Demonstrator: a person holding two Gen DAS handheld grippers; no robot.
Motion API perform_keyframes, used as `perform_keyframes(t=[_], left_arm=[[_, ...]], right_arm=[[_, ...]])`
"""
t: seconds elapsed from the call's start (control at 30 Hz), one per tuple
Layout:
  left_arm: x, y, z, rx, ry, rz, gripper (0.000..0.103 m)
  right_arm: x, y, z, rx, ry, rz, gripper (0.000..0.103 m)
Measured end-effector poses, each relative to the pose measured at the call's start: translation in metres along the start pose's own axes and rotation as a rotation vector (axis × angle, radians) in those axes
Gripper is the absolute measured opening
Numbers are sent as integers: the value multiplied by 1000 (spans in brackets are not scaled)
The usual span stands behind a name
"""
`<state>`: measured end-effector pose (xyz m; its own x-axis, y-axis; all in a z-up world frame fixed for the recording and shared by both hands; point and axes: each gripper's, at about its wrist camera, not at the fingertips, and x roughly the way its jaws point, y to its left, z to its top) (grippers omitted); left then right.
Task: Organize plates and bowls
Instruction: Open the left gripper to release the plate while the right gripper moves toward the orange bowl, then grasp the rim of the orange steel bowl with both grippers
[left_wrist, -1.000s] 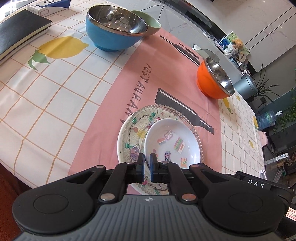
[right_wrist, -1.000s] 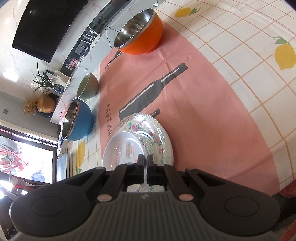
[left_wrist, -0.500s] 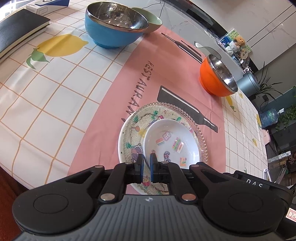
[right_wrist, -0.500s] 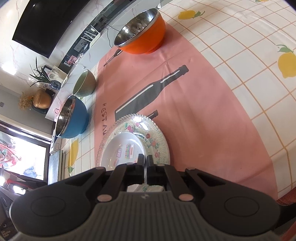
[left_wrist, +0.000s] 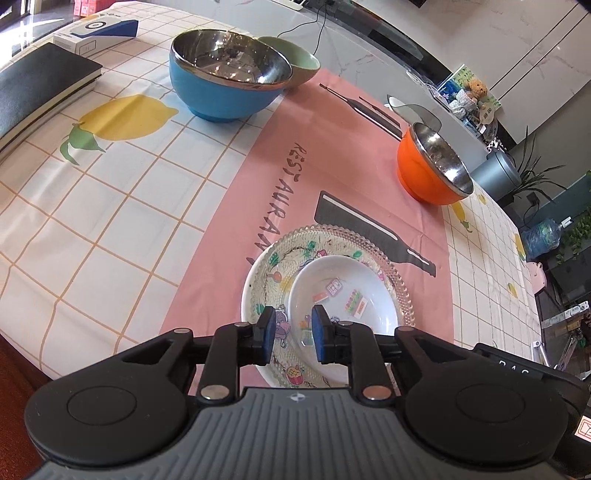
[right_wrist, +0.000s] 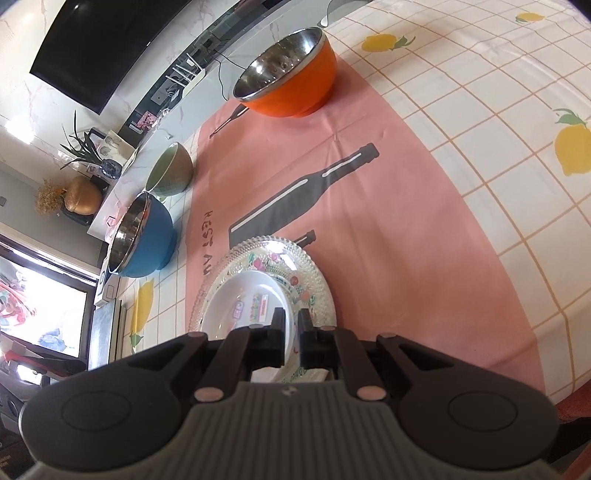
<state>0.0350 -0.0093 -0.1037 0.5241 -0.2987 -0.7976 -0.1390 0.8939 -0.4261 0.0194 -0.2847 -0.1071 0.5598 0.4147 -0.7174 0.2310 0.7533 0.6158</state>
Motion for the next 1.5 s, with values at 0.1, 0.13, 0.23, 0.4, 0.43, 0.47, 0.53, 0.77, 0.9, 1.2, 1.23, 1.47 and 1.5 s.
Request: perform_keyframes(t=[0.1,0.13,0.23,0.4,0.43,0.47,0.53,0.77,0.9,1.2,1.23,1.47,1.5], left_arm=[[-6,0,5,5,-29,-11,25],[-7,0,7,6,-38,-20,25],[-10,-5,16,22,-56,-45,26],[-14,-25,35,63,-91,-106,33],[-15,-30,39,74,-96,-115,36],[-15,-37,44,89,-103,-118,38],[-13,-49,53,118,-111,-123,39],[7,-93,92,175,-134,-173,46],[29,-113,116,170,-140,-211,47],[104,-137,156,169,-90,-151,48],[112,-138,158,172,-82,-143,48],[152,-142,167,217,-38,-96,43],[156,-142,166,225,-35,-93,40]], right_arm=[[-4,4,2,-25,-18,4,8],[-5,6,3,-36,-26,5,8],[-9,11,7,-69,-51,6,10],[-14,17,24,-121,-111,-16,23],[-15,18,28,-128,-120,-22,25],[-16,18,34,-133,-130,-27,27],[-18,17,45,-137,-148,-33,35],[-21,12,92,-145,-210,-68,37],[-16,5,124,-128,-248,-90,37],[24,-1,189,-107,-253,-145,37],[30,-2,193,-108,-248,-156,37],[70,-11,214,-73,-208,-192,36],[73,-13,215,-66,-204,-195,35]])
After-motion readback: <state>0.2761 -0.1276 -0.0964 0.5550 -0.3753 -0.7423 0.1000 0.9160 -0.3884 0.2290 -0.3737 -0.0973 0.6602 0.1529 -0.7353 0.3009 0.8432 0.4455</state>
